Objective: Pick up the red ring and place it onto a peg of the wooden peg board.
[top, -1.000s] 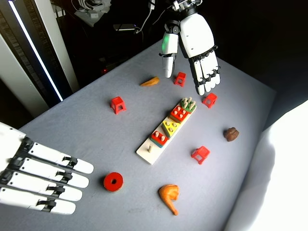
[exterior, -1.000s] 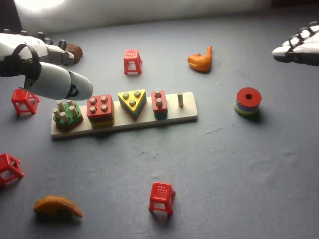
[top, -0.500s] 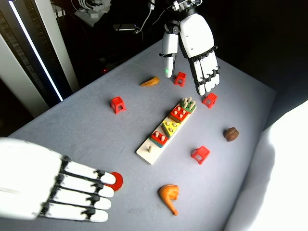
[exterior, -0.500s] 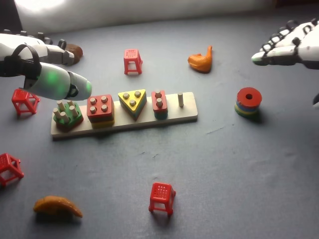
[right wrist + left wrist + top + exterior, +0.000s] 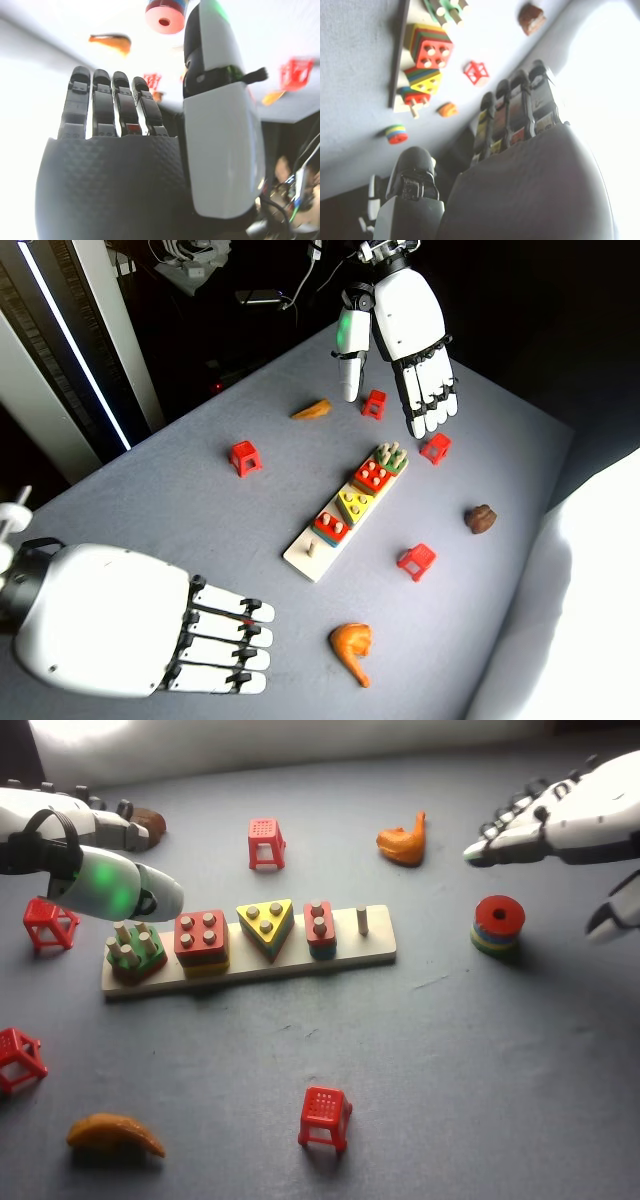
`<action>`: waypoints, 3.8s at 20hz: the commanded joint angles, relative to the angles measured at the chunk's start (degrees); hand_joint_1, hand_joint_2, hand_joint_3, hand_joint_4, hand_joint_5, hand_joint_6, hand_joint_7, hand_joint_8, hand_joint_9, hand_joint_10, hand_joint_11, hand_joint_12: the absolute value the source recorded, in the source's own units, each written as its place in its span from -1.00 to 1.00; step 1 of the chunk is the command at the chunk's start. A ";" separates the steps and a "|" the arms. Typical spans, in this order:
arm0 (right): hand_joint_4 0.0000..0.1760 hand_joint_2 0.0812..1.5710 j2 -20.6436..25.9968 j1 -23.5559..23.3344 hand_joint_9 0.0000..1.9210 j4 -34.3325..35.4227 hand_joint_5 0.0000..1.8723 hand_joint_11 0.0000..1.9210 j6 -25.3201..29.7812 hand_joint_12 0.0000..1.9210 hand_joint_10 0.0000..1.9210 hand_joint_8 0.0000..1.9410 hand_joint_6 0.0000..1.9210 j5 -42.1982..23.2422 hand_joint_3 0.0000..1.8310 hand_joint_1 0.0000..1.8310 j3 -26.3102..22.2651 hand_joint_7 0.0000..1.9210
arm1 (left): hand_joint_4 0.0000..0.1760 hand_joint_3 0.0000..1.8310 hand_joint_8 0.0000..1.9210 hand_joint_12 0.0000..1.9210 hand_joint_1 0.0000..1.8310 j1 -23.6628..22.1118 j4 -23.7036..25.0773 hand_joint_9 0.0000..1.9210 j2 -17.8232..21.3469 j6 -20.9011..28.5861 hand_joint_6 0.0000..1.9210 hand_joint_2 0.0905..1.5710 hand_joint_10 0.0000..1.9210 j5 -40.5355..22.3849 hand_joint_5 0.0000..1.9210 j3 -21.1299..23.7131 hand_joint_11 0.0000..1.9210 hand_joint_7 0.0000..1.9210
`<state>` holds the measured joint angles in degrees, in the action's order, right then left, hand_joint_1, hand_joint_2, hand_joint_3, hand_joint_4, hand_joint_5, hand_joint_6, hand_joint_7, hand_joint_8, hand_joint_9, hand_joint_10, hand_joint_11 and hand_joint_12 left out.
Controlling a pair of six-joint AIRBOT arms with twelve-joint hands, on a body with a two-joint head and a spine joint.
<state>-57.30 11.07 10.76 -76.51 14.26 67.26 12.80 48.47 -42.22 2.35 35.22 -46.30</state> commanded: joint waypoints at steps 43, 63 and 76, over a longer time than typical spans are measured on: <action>-1.00 0.22 -13.38 9.70 -0.32 2.89 -0.29 -1.00 0.50 -0.61 -0.98 -0.99 -0.98 -15.46 -1.00 0.14 13.14 -0.23 | -1.00 -1.00 -1.00 -0.99 -1.00 -0.83 2.77 -1.00 -0.15 -0.21 -1.00 0.61 -1.00 -2.04 -0.95 -0.09 -0.99 -0.98; -1.00 0.33 -12.87 2.99 -0.07 2.89 0.04 -1.00 -1.65 -0.44 0.07 -0.31 -0.06 -14.98 -1.00 0.52 10.89 0.32 | -1.00 -1.00 -1.00 -0.97 -1.00 -0.83 2.77 -0.97 -0.22 -0.21 -1.00 0.62 -1.00 -2.04 -0.92 -0.09 -0.98 -0.95; -1.00 0.33 -19.39 -3.29 -0.07 3.48 0.05 -1.00 -0.63 -0.38 0.08 -0.28 -0.09 -14.71 -1.00 0.52 9.28 0.30 | -1.00 -1.00 -1.00 -0.83 -1.00 -0.91 2.77 -0.94 -0.45 -0.21 -0.99 0.62 -1.00 -2.04 -0.86 -0.09 -1.00 -0.90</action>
<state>-77.36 8.84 13.98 -77.36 5.48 76.44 12.56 48.45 -42.61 2.35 35.20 -46.30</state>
